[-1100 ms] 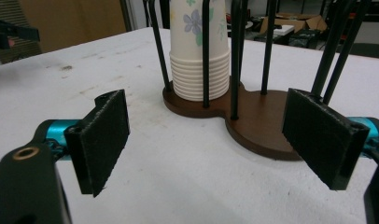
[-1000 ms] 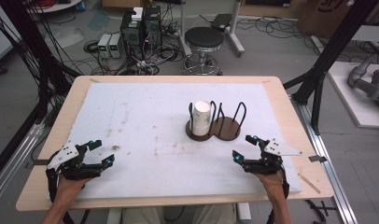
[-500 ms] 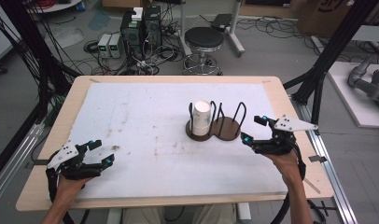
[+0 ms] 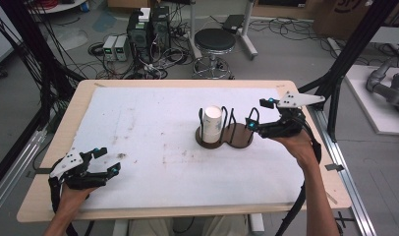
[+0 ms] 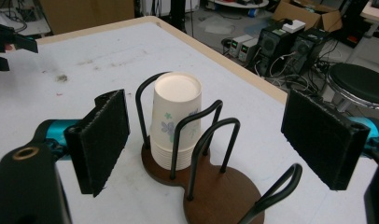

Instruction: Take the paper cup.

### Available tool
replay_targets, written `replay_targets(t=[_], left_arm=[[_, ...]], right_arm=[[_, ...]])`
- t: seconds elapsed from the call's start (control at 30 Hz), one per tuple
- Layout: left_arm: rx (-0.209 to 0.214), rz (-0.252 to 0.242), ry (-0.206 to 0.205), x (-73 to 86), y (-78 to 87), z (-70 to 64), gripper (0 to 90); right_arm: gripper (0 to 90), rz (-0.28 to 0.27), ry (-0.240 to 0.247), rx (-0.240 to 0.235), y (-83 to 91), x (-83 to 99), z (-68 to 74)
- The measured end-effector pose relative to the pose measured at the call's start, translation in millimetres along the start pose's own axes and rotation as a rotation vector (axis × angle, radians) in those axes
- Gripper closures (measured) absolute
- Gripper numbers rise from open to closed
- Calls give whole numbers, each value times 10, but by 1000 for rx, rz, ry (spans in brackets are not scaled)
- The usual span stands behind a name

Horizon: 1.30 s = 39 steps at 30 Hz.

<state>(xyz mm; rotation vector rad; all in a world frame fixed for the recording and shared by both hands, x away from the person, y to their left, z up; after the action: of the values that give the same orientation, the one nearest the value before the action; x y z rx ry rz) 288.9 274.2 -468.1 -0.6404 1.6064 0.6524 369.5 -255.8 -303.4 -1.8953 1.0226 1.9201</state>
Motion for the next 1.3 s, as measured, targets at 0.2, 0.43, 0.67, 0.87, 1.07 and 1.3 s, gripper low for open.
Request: replay_targets(t=[0.2, 0.43, 0.67, 0.87, 1.07, 1.3], left_arm=[[2, 2, 2, 0, -2, -3, 168], [5, 0, -2, -1, 1, -2, 168], [7, -1, -1, -1, 2, -3, 168], [5, 1, -1, 0, 0, 0, 168], [4, -5, 7, 0, 2, 2, 167], [3, -1, 2, 0, 6, 0, 167]], right_arm=[[155, 65, 31, -20, -163, -152, -43], [155, 143, 90, -72, -402, -312, -66], [155, 208, 116, -116, -634, -384, -54], [155, 278, 153, -161, -816, -427, -45], [156, 363, 199, -188, -971, -442, -22], [163, 418, 221, -218, -1121, -442, -2]])
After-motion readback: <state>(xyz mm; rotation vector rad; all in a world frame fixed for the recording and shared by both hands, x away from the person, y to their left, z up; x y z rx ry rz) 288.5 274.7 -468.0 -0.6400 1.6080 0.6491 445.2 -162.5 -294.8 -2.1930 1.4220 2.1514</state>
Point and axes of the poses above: each handheld gripper's, and its own axes: y roughly backward along the jaws, x roughly out of its underside, z roughly to its left, the point moved 3 cm from there along -y, roughly forward along the jaws, and after that the axes turned 9 degrees about -z, right-handed, at the moved point
